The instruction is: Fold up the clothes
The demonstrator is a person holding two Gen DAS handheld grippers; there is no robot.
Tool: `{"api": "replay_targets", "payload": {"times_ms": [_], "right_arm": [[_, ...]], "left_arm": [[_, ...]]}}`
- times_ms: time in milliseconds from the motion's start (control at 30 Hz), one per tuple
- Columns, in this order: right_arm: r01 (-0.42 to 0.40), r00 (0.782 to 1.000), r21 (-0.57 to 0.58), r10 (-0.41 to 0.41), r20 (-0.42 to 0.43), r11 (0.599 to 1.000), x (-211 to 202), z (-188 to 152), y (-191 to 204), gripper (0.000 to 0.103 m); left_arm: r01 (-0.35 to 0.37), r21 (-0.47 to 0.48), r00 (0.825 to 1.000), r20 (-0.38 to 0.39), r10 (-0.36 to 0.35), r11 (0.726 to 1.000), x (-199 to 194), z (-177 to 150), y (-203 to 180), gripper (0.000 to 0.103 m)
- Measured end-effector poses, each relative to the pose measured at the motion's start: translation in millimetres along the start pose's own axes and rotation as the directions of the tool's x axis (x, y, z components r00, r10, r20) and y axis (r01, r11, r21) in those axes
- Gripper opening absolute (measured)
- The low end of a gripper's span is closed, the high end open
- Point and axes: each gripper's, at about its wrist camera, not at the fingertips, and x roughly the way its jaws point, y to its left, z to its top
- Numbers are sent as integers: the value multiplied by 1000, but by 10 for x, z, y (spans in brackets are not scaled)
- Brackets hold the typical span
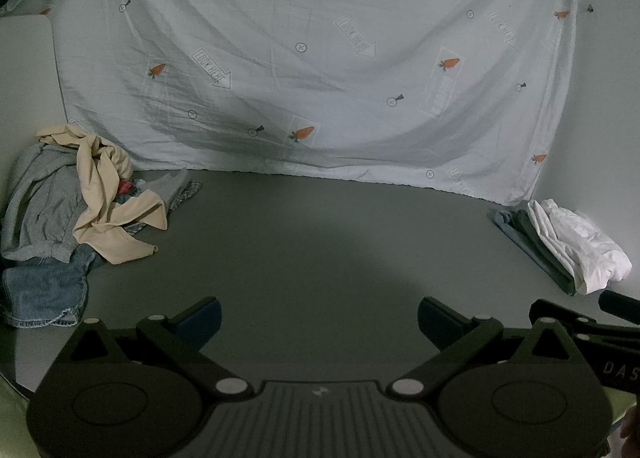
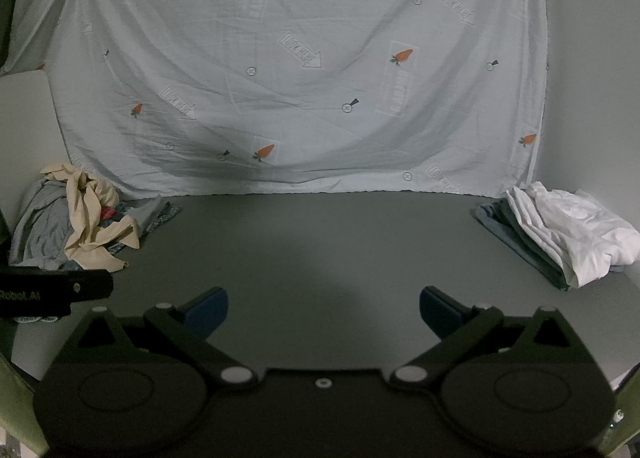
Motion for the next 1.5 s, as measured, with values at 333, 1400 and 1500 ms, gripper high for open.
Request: {"api": "replay_targets", "payload": {"times_ms": [333, 1400, 1500], "right_arm": [[4, 1000, 2, -4, 0, 1000, 31, -2, -8, 103], [-204, 923, 602, 358, -145, 772, 2443, 603, -984, 101], [-201, 836, 795, 523, -165, 573, 2934, 465, -799, 98]], "left_arm": [[15, -4, 1000, 3, -15, 1000, 28, -8, 26, 103], [-191, -323, 980, -118, 161, 927, 1340, 626, 312, 103], [-242, -364, 969, -139, 204, 900, 1477, 646, 660, 103]]}}
